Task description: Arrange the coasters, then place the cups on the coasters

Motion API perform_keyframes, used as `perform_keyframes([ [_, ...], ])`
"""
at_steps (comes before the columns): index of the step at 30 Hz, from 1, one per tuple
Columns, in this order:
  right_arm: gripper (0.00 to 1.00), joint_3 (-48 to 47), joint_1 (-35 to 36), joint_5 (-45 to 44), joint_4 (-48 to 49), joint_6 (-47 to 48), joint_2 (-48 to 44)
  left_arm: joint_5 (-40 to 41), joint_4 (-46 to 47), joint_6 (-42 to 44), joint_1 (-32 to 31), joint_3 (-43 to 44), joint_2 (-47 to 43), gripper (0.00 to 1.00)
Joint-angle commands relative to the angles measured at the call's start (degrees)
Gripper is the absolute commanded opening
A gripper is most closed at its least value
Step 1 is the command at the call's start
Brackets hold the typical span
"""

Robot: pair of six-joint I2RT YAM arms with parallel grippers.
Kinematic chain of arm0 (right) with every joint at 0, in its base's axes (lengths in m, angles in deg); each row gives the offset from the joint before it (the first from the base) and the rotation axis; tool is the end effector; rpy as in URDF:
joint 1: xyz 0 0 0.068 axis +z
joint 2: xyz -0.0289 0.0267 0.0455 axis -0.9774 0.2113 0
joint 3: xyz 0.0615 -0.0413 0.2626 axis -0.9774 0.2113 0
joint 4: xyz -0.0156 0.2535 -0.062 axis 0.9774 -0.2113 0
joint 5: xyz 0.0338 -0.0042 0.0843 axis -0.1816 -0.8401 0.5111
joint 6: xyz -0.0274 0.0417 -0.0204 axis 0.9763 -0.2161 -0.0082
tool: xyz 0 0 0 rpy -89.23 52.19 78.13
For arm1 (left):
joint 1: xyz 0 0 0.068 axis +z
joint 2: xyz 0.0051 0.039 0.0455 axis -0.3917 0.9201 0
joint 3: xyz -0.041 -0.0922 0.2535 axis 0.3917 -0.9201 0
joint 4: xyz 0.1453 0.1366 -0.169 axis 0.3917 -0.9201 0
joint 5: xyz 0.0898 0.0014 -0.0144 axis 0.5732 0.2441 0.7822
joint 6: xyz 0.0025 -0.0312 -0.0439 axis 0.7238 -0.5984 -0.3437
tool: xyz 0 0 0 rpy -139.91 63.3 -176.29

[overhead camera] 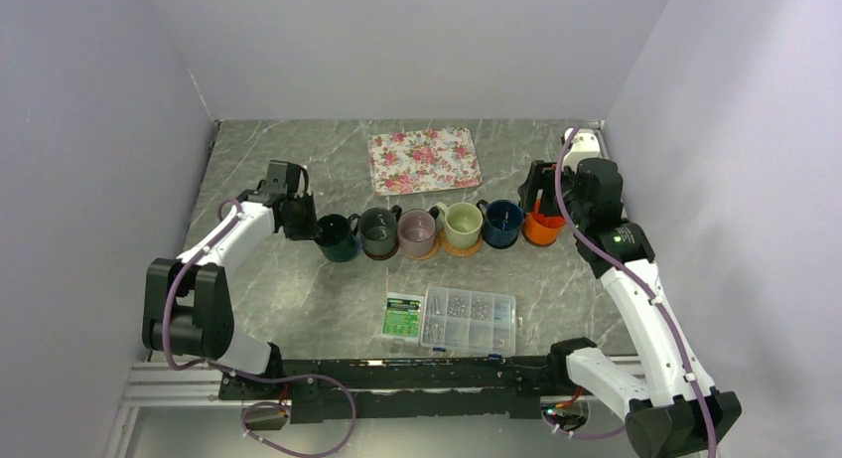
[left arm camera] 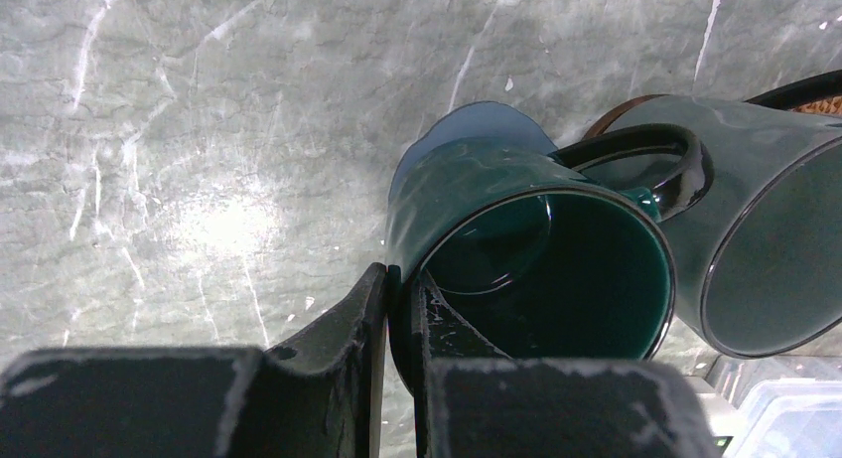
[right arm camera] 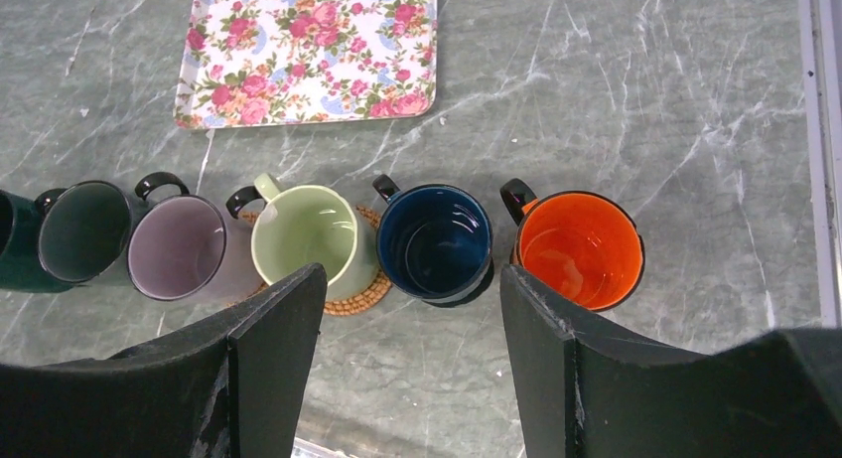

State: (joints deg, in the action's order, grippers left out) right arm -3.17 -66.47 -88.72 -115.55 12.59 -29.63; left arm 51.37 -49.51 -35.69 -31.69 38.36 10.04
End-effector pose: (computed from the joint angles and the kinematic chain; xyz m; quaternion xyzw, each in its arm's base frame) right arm 0.2019 0.0409 0.3649 -0.0215 0.8359 0.1014 0.5389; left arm 0.2878 -0.0470 0.2215 -0.0842 0.9607 -0.1066 0.2420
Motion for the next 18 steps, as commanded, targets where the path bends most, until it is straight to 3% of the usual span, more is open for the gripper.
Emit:
perform_keyframes([
  [1, 0.68, 0.25, -0.32, 0.98, 0.44, -0.8, -1.29, -2.13, 3.69, 1.57, -0.25, 3.39, -0.43, 0.03],
  [18, 0.68, 1.47, -0.43, -0.58, 0.76, -1.71, -3.0, -1.84, 4.78, 2.76, -1.69, 5.1, 2.68, 0.03],
])
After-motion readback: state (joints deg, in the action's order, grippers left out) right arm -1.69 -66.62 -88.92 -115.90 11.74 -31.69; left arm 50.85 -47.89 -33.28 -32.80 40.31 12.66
